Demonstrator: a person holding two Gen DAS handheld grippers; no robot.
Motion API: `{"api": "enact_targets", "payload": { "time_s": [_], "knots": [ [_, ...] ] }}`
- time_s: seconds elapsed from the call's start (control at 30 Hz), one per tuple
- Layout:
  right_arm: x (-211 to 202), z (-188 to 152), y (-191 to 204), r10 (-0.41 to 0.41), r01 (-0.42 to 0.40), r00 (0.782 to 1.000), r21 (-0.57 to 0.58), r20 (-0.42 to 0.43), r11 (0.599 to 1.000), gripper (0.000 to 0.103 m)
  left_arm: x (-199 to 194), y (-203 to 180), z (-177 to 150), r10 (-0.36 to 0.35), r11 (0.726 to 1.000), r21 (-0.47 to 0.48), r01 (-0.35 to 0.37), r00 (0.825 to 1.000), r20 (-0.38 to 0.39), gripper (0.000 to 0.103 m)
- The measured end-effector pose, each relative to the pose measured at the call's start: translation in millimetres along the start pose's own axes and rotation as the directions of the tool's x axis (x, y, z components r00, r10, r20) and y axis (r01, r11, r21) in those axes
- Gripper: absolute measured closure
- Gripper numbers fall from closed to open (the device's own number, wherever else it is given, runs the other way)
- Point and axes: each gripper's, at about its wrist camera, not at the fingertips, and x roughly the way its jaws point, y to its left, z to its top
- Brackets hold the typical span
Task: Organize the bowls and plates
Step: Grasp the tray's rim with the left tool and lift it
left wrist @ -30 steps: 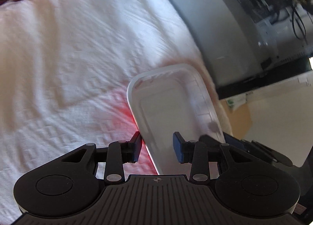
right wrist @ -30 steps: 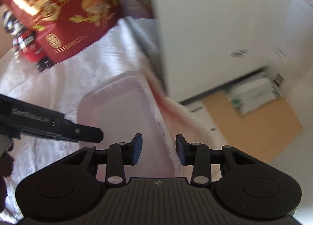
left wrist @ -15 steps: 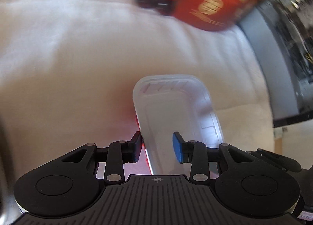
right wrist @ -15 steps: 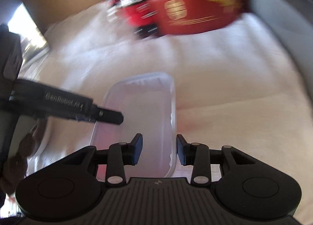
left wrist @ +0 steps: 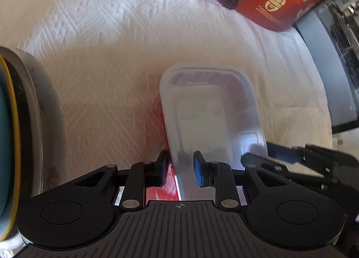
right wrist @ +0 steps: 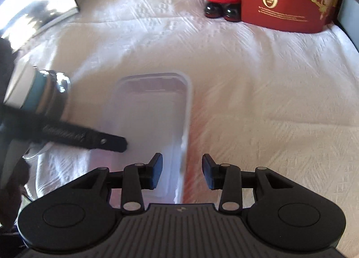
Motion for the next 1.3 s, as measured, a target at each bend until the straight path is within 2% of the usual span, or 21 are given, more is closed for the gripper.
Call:
{"api": "enact_targets", "payload": {
  "time_s": [0.07, 0.23, 0.5, 0.57, 0.73, 0.87, 1.07, 1.17, 1.3],
  "knots": [
    [2.4, 0.2, 0.1, -0.003, 0.003, 1.0, 0.008, 0.001, 1.0, 0.065, 1.4, -1.8, -0.3, 0.002, 1.0, 0.001, -0.002, 1.0, 0.003, 0.076],
    [10.2, -0.9, 0.3, 0.069, -0.068, 0.998, 0.049, -0.008, 0.996, 0.07, 0.6, -3.6, -3.2, 0.013, 1.0, 0.023, -0.013, 1.0, 0.01, 0.076],
    [6.4, -10.9, 1.5, 0.105, -0.103, 0.994, 0.059, -0.022, 0.993, 0.072, 1.0, 8.1, 1.7, -0.023, 0.999, -0.046, 0.021, 0.999, -0.03, 0.078],
    [3.8, -13.3, 2.4, 0.111, -0.11, 0.994, 0.047, -0.025, 0.993, 0.072, 0.6, 11.0, 0.4, -0.024, 0.998, -0.06, 0.022, 0.999, -0.031, 0.083],
    [2.7, -12.1, -1.3, 0.093, -0.093, 0.996, 0.042, -0.009, 0.995, 0.072, 1.6, 8.5, 2.2, -0.009, 0.997, -0.071, 0.007, 1.0, -0.026, 0.082],
    [4.1, -8.4, -10.4, 0.099, -0.099, 0.995, 0.054, 0.0, 0.994, 0.072, 1.6, 3.7, 1.3, 0.016, 0.998, -0.064, -0.017, 1.0, -0.011, 0.082],
    [11.3, -8.0, -11.3, 0.172, -0.171, 0.985, 0.041, -0.023, 0.984, 0.072, -0.7, 6.0, -3.9, 0.02, 0.993, -0.117, -0.018, 1.0, 0.015, 0.082],
    [12.6, -6.9, -8.8, 0.175, -0.175, 0.984, 0.024, -0.027, 0.984, 0.072, -4.1, 1.8, -5.6, 0.04, 0.992, -0.122, -0.037, 0.999, 0.023, 0.082],
    [2.0, -1.6, -10.9, 0.187, -0.186, 0.982, 0.057, -0.007, 0.981, 0.072, -26.6, -6.6, -0.2, 0.026, 0.995, -0.102, -0.016, 0.995, 0.096, 0.082]
  ]
}}
